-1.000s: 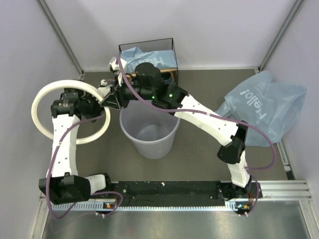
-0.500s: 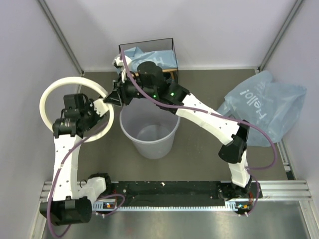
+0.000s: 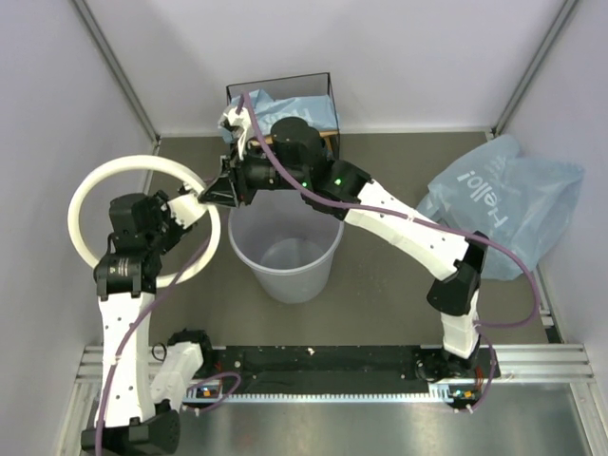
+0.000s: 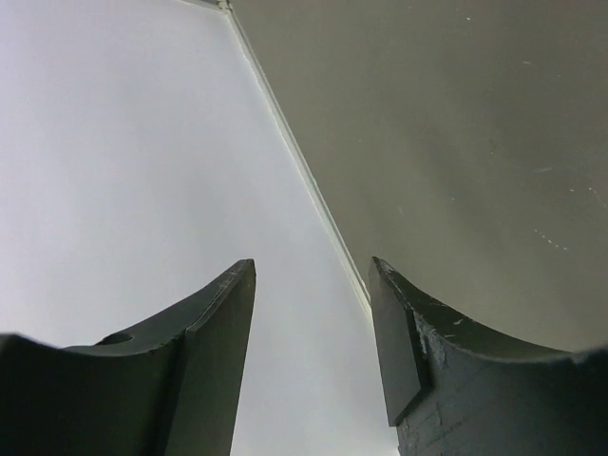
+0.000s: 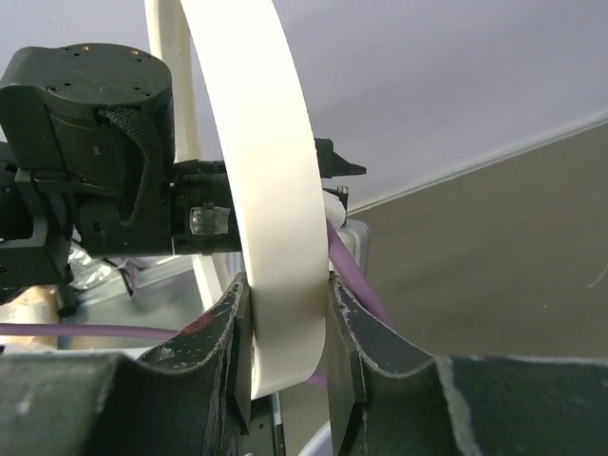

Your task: Put the trash bags into the trash bin

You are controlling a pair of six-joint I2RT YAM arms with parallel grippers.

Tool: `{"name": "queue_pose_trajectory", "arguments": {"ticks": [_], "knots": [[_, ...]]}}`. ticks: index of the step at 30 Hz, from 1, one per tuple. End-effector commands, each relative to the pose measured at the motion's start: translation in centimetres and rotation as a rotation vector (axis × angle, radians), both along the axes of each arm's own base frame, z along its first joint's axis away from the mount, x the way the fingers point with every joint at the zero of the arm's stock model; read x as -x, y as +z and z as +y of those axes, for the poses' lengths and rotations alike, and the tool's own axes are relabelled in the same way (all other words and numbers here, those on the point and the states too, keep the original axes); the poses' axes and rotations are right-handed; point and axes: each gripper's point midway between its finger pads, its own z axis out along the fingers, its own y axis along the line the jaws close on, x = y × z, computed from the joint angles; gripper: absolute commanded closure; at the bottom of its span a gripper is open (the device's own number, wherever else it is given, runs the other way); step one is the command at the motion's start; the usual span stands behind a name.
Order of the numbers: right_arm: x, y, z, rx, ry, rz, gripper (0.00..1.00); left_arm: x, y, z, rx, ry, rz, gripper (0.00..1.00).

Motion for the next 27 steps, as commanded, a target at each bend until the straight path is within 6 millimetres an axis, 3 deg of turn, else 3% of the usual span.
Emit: {"name": "queue_pose_trajectory", "arguments": {"ticks": [1, 6, 11, 18, 22, 27], "knots": [[-8.2, 1.4, -3.8, -0.03, -0.279, -0.023, 1.0, 1.1, 5.2, -2.1, -0.011, -0.124, -0.21, 0.43], [-8.0, 1.6, -4.1, -0.034, -0.275, -0.011, 1.0, 0.6, 6.1, 1.4, -0.106, 0.057, -0.27, 0.42], [-7.6, 2.3, -4.1, -0.048, -0.272, -0.017, 1.0, -0.1, 5.1, 2.5, -0.183, 0.074, -0.219, 0.43], [-9.3, 0.8, -5.2, -0.006, -0.361, -0.021, 1.0, 0.4, 8.2, 2.5, -0.209, 0.084, -0.377, 0.41], [-9.7, -0.4, -5.2, 0.025, -0.362, -0.021, 1.0, 1.3, 9.6, 0.9, -0.112, 0.04, -0.44, 0.41], [-8.6, -0.3, -4.1, 0.006, -0.271, -0.025, 1.0, 2.9, 12.3, -4.5, 0.195, -0.135, -0.487, 0.37]]}}
